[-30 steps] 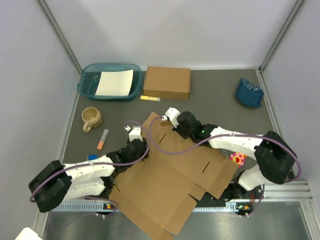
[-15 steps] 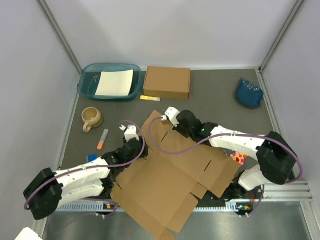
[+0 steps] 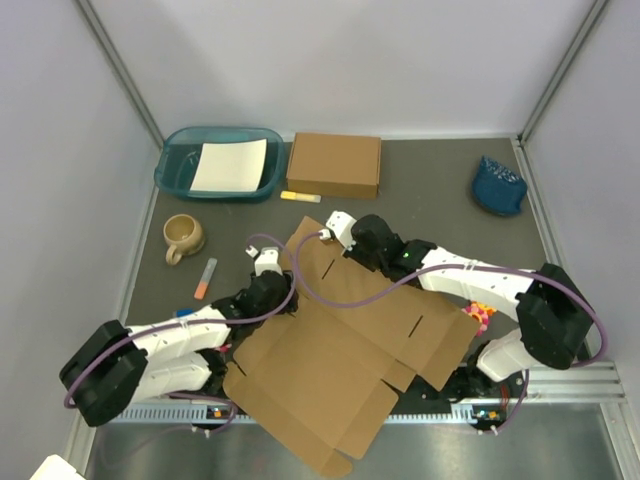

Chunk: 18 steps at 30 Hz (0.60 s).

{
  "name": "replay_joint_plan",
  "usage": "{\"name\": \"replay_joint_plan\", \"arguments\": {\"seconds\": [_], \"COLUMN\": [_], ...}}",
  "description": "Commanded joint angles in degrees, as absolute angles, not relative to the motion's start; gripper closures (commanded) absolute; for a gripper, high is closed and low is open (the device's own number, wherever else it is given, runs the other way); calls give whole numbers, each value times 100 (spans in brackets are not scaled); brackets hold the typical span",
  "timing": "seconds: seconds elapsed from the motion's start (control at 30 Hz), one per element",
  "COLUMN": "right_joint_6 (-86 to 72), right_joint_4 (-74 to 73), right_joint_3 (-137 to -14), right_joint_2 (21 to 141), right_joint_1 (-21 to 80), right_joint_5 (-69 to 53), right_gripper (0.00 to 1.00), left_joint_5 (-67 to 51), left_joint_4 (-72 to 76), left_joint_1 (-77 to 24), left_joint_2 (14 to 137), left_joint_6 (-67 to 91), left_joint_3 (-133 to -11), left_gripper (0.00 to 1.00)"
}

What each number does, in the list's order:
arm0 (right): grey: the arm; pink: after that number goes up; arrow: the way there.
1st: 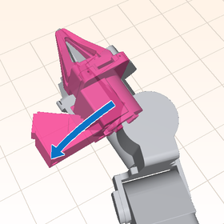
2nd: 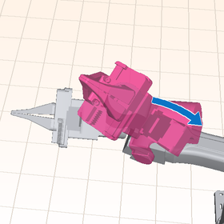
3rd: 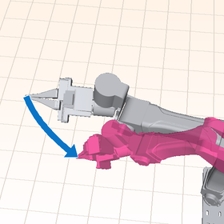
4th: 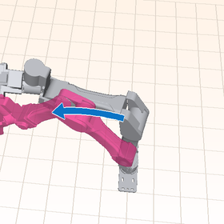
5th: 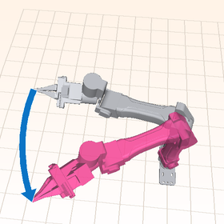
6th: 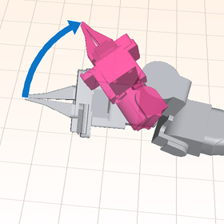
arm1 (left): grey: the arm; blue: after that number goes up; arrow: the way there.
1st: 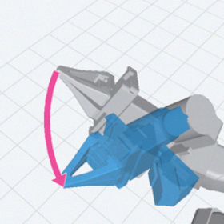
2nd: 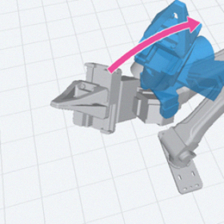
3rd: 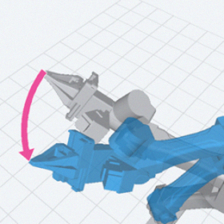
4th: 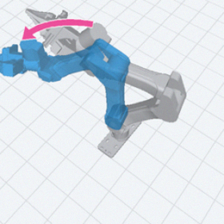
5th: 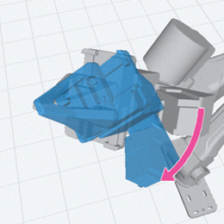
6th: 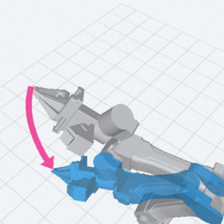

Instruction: Fold the paper box

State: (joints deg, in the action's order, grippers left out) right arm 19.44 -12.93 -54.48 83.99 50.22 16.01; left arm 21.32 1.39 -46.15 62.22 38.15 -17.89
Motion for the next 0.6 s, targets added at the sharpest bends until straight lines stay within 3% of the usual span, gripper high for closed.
{"name": "replay_joint_plan", "arguments": {"seconds": [0.0,0.13,0.4,0.57], "right_joint_6": [2083,2109,2162,2162], "right_joint_4": [-1336,-1389,-1389,-1380], "right_joint_3": [-5722,-5783,-5862,-5871], "right_joint_2": [8209,8209,8244,8183], "right_joint_1": [5089,5089,5089,5089], "right_joint_5": [1459,1511,1670,1775], "right_gripper": [100,100,100,100], "left_joint_5": [1452,1099,185,-465], "left_joint_4": [782,1054,1494,1722], "left_joint_1": [-4395,-4342,-4342,-4359], "left_joint_2": [6223,6074,5827,5906], "left_joint_6": [3639,3498,3173,3067], "left_joint_3": [-1846,-1758,-1661,-1626], "left_gripper": [44,52,88,97]}}
